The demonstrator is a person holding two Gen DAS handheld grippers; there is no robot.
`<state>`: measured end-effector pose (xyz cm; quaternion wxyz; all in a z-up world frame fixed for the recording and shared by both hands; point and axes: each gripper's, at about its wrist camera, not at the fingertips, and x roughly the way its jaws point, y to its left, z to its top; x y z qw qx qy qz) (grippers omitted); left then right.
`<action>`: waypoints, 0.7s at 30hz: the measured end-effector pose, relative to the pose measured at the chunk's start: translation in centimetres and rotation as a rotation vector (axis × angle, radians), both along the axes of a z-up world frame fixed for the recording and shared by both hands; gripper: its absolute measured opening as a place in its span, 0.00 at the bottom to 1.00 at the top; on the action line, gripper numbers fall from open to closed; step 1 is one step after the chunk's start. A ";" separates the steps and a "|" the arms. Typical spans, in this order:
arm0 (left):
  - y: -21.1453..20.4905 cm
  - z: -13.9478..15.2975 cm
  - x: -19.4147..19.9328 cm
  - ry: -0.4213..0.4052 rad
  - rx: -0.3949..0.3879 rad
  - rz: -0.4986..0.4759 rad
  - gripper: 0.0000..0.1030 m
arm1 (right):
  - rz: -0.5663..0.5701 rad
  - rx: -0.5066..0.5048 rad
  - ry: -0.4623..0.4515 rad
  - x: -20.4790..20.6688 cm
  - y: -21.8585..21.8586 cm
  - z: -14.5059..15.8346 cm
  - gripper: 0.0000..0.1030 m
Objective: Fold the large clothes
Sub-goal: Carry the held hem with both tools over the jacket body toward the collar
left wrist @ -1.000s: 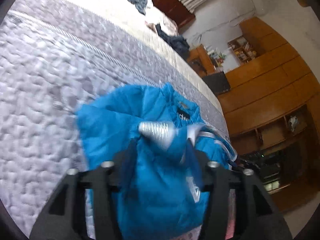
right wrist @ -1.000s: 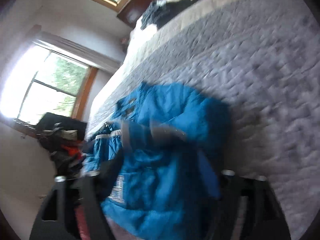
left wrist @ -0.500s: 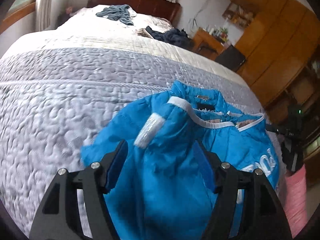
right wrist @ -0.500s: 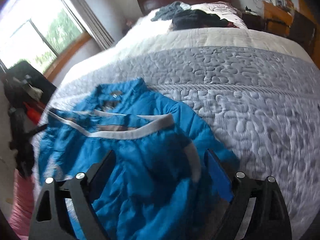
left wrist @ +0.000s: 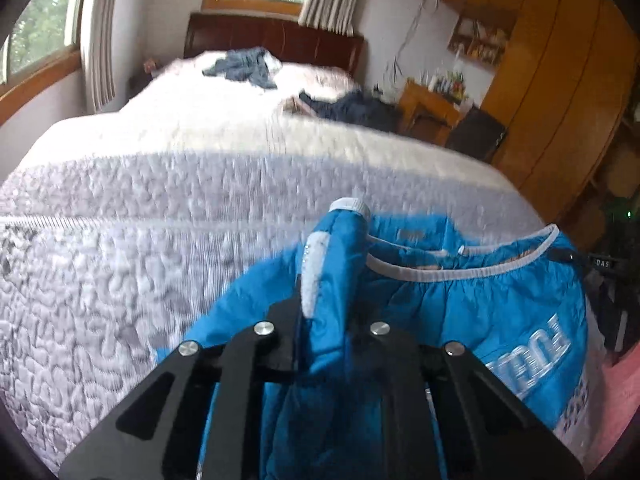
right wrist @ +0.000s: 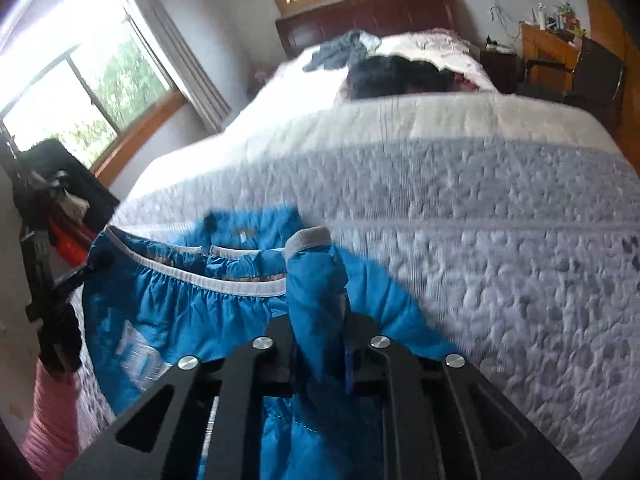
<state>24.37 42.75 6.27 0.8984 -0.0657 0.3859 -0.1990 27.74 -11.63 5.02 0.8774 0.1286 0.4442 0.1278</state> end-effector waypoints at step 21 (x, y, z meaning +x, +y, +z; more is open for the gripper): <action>-0.4 -8.7 9.1 0.246 0.024 0.084 0.32 | -0.157 0.156 0.194 7.7 -3.0 -9.9 0.22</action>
